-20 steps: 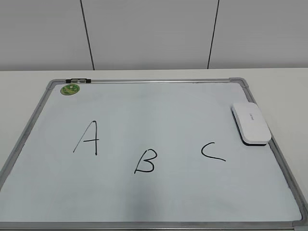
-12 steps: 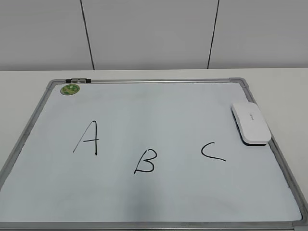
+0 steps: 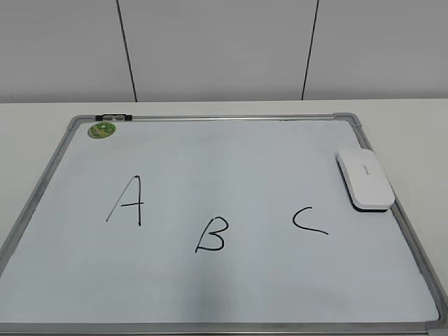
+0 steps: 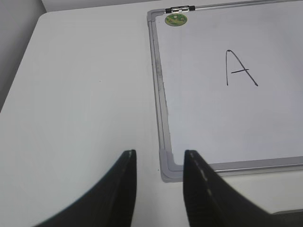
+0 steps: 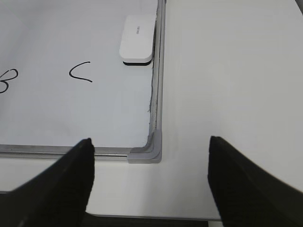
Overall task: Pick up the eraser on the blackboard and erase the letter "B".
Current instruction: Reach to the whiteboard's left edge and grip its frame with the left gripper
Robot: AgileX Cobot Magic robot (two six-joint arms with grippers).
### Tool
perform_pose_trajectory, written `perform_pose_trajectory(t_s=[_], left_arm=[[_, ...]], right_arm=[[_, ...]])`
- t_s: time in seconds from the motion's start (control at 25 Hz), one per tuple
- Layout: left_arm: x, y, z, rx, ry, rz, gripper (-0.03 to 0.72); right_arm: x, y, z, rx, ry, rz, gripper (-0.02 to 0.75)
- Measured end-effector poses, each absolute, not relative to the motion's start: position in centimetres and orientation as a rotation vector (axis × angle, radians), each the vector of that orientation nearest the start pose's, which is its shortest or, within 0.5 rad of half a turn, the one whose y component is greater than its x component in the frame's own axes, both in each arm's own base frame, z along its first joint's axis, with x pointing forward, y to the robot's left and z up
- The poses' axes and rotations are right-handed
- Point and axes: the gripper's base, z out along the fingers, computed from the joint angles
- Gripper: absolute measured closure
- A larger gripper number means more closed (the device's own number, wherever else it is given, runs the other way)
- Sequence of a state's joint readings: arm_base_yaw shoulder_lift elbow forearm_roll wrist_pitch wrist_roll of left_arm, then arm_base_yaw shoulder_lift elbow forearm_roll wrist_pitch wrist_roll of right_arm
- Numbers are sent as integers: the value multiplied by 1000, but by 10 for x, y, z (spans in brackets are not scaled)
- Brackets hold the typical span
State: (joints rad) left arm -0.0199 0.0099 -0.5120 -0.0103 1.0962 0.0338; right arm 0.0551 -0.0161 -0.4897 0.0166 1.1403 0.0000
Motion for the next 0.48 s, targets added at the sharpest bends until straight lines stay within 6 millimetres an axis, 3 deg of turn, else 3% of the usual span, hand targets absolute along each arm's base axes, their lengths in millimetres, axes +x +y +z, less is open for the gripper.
perform_pose_trajectory(t_s=[0.28,0.48], left_arm=[[-3,-1,284,56,2082,-1,446],[25,0,299,-3,2168,-18,445]], right_arm=[[-10,1,268,-60,2118,53,183],[-10,1,268,-60,2118,53,183]])
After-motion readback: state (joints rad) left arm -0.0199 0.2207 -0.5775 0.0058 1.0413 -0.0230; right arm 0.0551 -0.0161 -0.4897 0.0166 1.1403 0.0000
